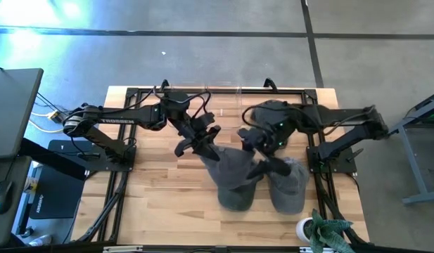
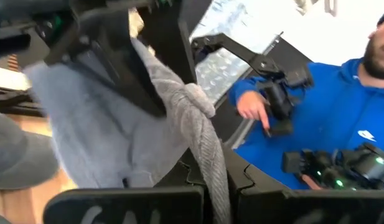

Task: Pick & Place hat
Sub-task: Put the left gray cap into the left transparent bin

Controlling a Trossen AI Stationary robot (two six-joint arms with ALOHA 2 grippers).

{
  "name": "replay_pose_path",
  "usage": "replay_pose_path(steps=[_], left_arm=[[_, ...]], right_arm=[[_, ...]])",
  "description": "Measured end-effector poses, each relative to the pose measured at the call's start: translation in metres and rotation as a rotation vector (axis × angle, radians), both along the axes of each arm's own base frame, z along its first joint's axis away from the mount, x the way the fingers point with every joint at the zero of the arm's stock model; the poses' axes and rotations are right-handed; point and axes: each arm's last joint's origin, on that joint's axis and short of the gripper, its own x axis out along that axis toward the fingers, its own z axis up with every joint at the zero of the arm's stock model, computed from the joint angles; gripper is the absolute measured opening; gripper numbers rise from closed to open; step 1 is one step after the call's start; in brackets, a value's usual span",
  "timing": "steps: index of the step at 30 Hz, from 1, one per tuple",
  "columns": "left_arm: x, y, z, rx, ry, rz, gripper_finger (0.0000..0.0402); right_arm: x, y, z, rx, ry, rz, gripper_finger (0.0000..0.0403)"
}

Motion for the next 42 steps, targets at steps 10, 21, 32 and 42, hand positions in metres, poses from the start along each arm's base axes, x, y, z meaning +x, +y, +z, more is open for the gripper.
replay_pose_path(steps=[10, 21, 32, 42], left_arm=[[-0.001, -0.001, 0.000, 0.000, 0.001, -0.031, 0.0001], [0.000, 0.000, 0.000, 0.000, -0.004, 0.010, 0.0001], [-0.002, -0.001, 0.009, -0.020, -0.071, -0.051, 0.0001], [-0.004, -0.003, 0.011, -0.018, -0.085, -0.127, 0.0001]], right_arm=[[-0.001, -0.008, 0.011, 0.048, -0.047, -0.096, 0.0252], [0.032, -0.006, -0.005, 0.055, -0.067, -0.092, 0.0252], [0.028, -0.010, 0.007, 0.205, -0.074, 0.095, 0.0103], [0.029, -0.009, 0.012, 0.165, -0.178, 0.119, 0.0013]])
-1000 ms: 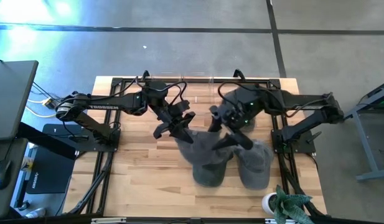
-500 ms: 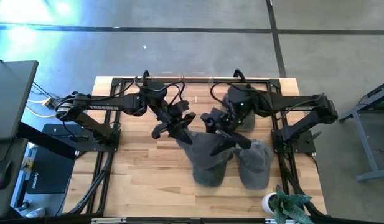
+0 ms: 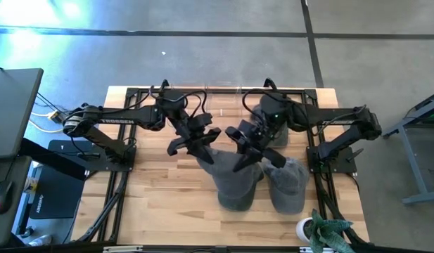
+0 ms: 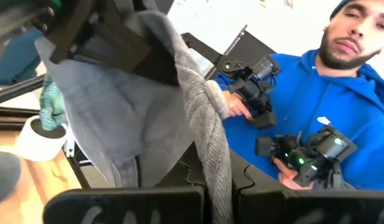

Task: Pick & Place hat
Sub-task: Put the left gray cap into the left transparent bin

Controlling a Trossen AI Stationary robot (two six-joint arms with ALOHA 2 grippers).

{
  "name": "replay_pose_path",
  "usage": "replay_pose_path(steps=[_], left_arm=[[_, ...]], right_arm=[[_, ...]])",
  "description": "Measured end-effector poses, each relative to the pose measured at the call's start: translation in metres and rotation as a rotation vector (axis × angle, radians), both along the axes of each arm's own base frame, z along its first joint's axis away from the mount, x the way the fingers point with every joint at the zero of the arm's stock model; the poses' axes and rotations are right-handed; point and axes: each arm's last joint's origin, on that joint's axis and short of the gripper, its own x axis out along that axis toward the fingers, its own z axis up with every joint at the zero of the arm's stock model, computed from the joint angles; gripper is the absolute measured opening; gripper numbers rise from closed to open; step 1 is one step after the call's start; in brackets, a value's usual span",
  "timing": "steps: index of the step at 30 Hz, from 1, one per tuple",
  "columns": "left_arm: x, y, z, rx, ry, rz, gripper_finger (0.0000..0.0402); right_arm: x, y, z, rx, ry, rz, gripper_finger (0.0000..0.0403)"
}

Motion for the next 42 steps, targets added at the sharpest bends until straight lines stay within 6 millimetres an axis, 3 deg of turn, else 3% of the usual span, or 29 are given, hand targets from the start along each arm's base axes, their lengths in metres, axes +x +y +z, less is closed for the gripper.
replay_pose_path(steps=[6, 19, 30, 42], left_arm=[[-0.003, -0.003, 0.013, -0.042, -0.087, -0.033, 0.0014], [-0.007, -0.023, 0.014, -0.057, -0.034, -0.193, 0.0173], [-0.019, -0.023, 0.031, -0.061, -0.151, -0.219, 0.0160], [-0.005, -0.020, 0.021, -0.137, -0.079, -0.080, 0.0156]], right_arm=[[0.000, -0.004, 0.004, -0.004, -0.059, 0.001, 0.0009], [0.001, -0.019, 0.009, 0.027, -0.071, -0.016, 0.0006], [0.000, -0.015, 0.010, 0.052, -0.052, 0.014, 0.0005], [0.001, -0.015, 0.008, 0.044, -0.033, -0.034, 0.0004]])
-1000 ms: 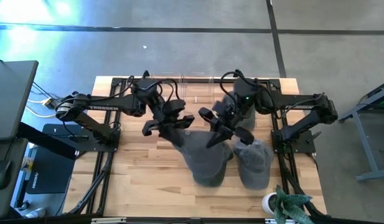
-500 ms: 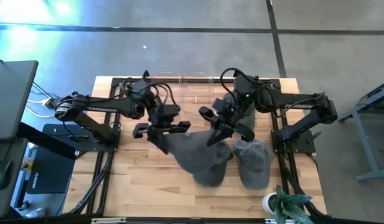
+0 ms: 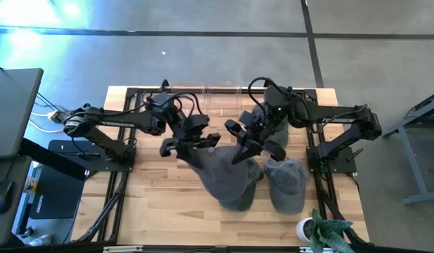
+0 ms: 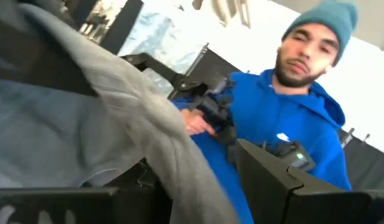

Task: Pick & Place hat
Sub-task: Put the left gray cap into the left transparent bin

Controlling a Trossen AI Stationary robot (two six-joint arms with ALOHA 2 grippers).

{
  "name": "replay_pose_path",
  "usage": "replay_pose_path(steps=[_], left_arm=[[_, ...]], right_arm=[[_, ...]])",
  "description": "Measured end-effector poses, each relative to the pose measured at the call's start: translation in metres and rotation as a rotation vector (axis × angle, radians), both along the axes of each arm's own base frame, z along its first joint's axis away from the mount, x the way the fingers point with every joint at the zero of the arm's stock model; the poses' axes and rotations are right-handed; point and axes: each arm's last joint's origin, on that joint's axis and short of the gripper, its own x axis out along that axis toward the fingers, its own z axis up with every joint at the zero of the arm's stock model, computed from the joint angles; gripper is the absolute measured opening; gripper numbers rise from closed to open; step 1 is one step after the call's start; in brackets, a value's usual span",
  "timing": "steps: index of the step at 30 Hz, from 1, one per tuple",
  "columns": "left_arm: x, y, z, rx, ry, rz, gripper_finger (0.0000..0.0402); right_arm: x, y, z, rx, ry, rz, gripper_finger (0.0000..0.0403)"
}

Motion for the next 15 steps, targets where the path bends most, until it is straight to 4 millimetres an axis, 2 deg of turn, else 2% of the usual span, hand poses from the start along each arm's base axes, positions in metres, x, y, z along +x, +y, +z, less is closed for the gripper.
replay_pose_path(steps=[9, 15], left_arm=[[0.0012, 0.0016, 0.0012, -0.079, 0.070, 0.065, 0.0146], [0.0020, 0.0017, -0.0003, -0.090, 0.102, 0.064, 0.0075]], right_arm=[[0.0006, -0.0007, -0.0046, -0.021, 0.031, -0.038, 0.0006], [0.0005, -0.0008, -0.0055, -0.025, 0.037, -0.038, 0.0010]])
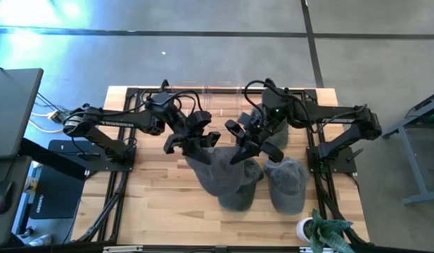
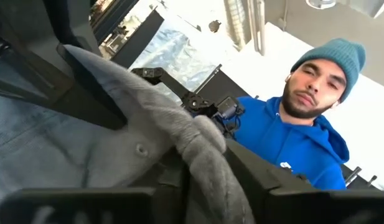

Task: Pick & Place hat
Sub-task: Put the left gray cap into the left transparent bin

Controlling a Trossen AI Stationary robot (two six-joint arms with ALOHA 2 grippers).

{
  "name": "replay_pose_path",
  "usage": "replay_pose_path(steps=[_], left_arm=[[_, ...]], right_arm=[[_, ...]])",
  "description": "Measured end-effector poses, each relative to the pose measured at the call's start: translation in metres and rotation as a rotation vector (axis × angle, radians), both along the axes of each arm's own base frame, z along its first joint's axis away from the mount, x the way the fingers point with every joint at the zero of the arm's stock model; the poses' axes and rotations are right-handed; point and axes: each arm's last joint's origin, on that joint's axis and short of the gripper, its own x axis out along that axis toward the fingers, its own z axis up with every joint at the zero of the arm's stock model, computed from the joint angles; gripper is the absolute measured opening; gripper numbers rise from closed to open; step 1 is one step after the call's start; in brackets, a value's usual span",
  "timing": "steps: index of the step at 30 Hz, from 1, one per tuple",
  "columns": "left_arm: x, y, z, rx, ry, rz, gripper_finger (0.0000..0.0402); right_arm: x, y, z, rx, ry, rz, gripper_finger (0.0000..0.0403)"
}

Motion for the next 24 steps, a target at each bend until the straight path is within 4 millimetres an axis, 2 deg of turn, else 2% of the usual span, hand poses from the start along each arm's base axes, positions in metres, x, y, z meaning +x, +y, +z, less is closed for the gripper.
replay_pose_path(steps=[4, 9, 14, 18, 22, 24], left_arm=[[0.000, 0.000, -0.001, 0.010, 0.001, -0.012, 0.0011], [-0.002, -0.001, -0.001, 0.007, 0.031, -0.043, 0.0012], [-0.009, 0.000, -0.012, 0.030, 0.242, -0.022, 0.0005], [-0.024, 0.008, -0.027, 0.071, 0.487, 0.169, 0.0002], [-0.050, 0.023, -0.031, 0.090, 0.668, 0.459, 0.0002], [-0.070, 0.030, -0.030, 0.102, 0.743, 0.611, 0.0001]], right_arm=[[0.000, 0.000, -0.002, 0.000, 0.020, -0.010, 0.0027], [-0.002, -0.007, -0.007, -0.005, 0.092, -0.031, 0.0061], [-0.014, -0.017, -0.021, -0.093, 0.244, -0.123, 0.0095], [-0.026, -0.022, -0.036, -0.222, 0.407, -0.260, 0.0110], [-0.033, -0.025, -0.047, -0.326, 0.537, -0.370, 0.0114], [-0.036, -0.025, -0.052, -0.383, 0.579, -0.410, 0.0114]])
